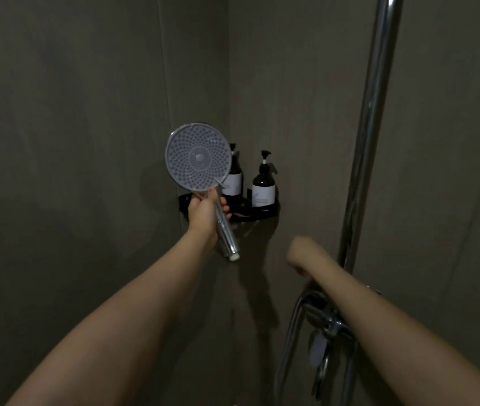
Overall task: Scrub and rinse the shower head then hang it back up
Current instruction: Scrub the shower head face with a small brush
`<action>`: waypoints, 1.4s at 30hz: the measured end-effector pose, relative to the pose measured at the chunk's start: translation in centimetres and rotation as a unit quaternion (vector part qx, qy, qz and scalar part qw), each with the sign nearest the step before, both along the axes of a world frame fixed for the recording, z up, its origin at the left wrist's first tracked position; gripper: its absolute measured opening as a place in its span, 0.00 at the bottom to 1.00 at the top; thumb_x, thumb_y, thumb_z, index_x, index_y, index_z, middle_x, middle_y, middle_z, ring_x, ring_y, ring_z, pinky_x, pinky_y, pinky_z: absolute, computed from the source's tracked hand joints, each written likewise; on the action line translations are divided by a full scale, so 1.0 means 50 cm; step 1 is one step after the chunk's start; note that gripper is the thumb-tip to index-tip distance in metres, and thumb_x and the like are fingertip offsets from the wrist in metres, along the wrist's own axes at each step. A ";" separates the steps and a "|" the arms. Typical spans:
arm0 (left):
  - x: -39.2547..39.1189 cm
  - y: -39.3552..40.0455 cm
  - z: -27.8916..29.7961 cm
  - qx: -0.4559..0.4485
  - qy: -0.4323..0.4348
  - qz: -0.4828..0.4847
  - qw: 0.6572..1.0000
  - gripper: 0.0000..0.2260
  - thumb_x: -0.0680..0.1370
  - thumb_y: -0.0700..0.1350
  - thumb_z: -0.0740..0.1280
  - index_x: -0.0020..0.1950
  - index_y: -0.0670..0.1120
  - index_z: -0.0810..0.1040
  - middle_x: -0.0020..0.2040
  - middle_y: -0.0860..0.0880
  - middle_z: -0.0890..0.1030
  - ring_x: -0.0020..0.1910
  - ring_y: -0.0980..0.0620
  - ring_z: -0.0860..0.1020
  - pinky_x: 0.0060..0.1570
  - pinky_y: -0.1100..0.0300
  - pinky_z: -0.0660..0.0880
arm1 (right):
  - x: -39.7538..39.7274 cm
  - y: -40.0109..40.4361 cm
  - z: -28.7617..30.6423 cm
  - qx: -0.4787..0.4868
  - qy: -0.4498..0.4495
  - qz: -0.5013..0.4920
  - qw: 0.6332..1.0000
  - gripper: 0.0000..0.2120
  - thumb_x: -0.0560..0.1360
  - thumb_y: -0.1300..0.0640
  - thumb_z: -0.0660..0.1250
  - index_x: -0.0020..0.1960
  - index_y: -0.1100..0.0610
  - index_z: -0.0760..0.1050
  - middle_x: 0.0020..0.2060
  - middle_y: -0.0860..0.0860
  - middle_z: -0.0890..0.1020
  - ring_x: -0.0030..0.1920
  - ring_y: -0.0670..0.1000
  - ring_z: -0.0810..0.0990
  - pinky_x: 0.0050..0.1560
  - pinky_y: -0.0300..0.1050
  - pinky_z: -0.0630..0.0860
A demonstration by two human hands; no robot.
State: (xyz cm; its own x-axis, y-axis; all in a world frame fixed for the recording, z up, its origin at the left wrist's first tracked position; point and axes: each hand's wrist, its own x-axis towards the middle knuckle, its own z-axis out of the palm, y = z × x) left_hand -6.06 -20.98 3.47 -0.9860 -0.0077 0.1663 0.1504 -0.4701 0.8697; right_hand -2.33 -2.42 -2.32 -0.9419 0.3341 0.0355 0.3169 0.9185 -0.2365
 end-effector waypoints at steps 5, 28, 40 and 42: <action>-0.023 -0.074 -0.003 -0.003 -0.007 0.044 0.999 0.08 0.81 0.45 0.58 0.43 0.46 0.67 0.34 0.47 0.73 0.29 0.52 0.72 0.32 0.58 0.73 | -0.098 -0.125 0.143 -0.029 0.144 0.106 0.983 0.09 0.75 0.63 0.59 0.46 0.66 0.76 0.50 0.62 0.80 0.50 0.60 0.79 0.42 0.43 0.70; -0.120 -0.365 0.007 -0.178 -0.028 0.024 0.983 0.03 0.79 0.44 0.60 0.47 0.47 0.72 0.31 0.48 0.77 0.26 0.54 0.76 0.27 0.60 0.74 | -0.464 -0.188 0.102 -0.178 -0.096 0.016 0.979 0.20 0.81 0.56 0.54 0.68 0.66 0.65 0.56 0.56 0.73 0.53 0.54 0.71 0.66 0.42 0.63; -0.134 -0.373 0.004 -0.297 -0.078 -0.017 0.951 0.05 0.78 0.45 0.60 0.45 0.46 0.72 0.31 0.47 0.74 0.23 0.55 0.72 0.24 0.63 0.70 | -0.345 -0.243 0.108 -0.110 0.249 0.185 0.944 0.05 0.77 0.65 0.54 0.52 0.62 0.66 0.47 0.60 0.76 0.46 0.58 0.76 0.42 0.43 0.68; -0.131 -0.366 -0.001 -0.315 -0.082 -0.023 0.945 0.05 0.78 0.46 0.60 0.46 0.45 0.73 0.31 0.47 0.75 0.22 0.55 0.72 0.24 0.62 0.71 | -0.315 -0.253 0.117 -0.112 0.320 0.187 0.922 0.06 0.77 0.66 0.54 0.52 0.62 0.67 0.50 0.60 0.77 0.43 0.54 0.74 0.37 0.41 0.66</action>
